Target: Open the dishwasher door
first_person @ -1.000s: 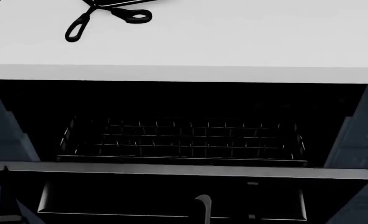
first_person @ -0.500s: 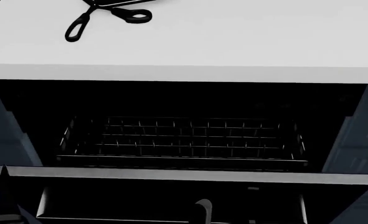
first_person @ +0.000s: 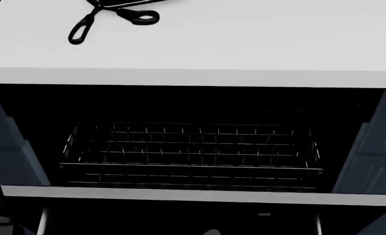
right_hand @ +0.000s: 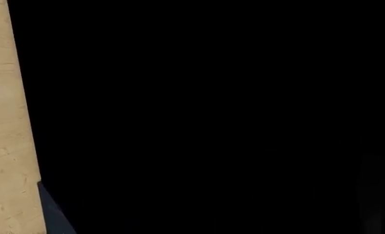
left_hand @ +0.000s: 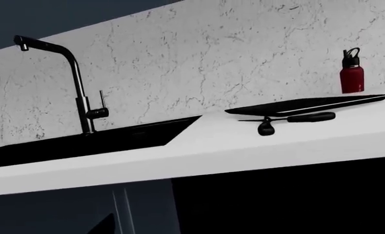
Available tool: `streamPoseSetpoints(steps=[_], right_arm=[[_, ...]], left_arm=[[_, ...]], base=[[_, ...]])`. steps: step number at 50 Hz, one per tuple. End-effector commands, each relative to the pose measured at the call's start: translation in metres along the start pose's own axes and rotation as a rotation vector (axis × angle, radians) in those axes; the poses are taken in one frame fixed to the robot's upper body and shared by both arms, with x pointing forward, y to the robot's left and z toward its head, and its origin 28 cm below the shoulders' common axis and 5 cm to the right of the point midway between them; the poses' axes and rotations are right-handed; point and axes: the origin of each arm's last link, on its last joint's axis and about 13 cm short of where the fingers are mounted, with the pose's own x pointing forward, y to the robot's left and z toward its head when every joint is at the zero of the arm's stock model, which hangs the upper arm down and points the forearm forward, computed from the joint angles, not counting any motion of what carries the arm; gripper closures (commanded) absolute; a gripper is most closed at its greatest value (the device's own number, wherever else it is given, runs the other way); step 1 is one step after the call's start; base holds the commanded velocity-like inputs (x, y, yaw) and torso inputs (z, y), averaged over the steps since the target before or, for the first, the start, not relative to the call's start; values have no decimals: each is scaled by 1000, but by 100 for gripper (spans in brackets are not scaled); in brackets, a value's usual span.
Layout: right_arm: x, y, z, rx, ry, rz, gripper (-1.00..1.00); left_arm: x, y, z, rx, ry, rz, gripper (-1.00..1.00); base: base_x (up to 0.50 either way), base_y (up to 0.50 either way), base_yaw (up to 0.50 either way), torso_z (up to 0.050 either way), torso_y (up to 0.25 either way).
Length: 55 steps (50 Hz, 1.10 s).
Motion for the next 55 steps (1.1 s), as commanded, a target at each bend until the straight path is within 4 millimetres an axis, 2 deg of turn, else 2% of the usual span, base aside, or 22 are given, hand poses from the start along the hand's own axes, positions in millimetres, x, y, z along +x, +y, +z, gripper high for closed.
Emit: streamPoseSetpoints(steps=[1,27,49,55], right_arm=[[-13,31,30,-19,-130,129,100],[-25,77,27,-50,-167,220,100],[-38,126,29,-95,-207,305,100],[-48,148,34,-118,-237,336,100]], left_arm=[[-2,2,8,-15,-13,-22,-100],[-4,7,25,9,-63,-14,-100],[-2,12,31,25,-87,10,-100],[-5,12,32,23,-89,4,-100]], base=[[0,4,6,0,-10],[2,5,8,-2,-5],[8,5,13,-7,-10],[13,6,18,-11,-13]])
